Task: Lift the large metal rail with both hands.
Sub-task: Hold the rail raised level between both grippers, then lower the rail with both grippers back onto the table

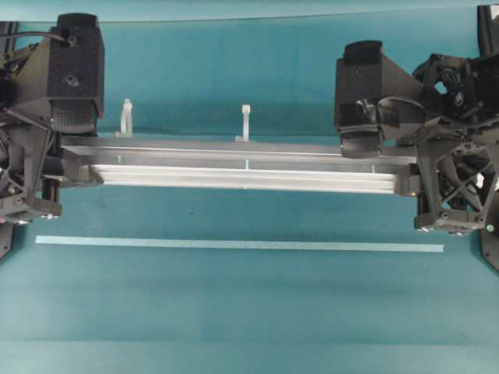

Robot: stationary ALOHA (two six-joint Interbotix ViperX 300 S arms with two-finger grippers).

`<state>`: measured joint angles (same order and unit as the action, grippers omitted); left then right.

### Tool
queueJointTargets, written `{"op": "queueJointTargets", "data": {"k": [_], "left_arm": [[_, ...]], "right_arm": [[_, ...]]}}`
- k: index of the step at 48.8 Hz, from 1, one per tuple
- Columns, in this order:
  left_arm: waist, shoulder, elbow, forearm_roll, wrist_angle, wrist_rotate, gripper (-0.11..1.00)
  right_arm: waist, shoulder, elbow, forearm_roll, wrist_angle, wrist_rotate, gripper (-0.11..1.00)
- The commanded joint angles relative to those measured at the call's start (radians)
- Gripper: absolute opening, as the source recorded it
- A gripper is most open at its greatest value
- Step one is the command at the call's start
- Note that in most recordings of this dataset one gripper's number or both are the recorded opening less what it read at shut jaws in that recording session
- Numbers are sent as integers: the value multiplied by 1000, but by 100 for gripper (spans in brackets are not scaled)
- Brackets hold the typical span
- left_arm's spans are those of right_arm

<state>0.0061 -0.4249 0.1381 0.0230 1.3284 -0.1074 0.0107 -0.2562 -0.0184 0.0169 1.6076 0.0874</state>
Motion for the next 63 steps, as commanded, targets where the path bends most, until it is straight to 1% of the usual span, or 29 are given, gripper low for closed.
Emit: {"op": "queueJointTargets", "data": {"k": [1,6,21,32,38,42,51,63], "left_arm": [[6,-2,-46,0,2,-3,37],[5,2,-48,3,18,-2,37],[8,2,-48,3,18,0,37],[9,3,-48,3,20,17,37],[21,2,-44,3,20,17,37],[32,0,-34,3,15,15,37],[34,2,32,3,-17,14,37],[51,2,169,0,-132,14,37]], "right_arm": [[5,-6,-34,-3,-12,9,38],[3,-6,-34,-3,-11,11,38],[5,-8,-29,-6,-12,9,38],[3,-6,-26,-6,-15,12,38],[3,-6,-6,-6,-23,12,38],[3,-8,25,-9,-37,11,38],[3,-15,107,-11,-104,11,38],[-3,-25,212,-29,-229,6,38]]}}
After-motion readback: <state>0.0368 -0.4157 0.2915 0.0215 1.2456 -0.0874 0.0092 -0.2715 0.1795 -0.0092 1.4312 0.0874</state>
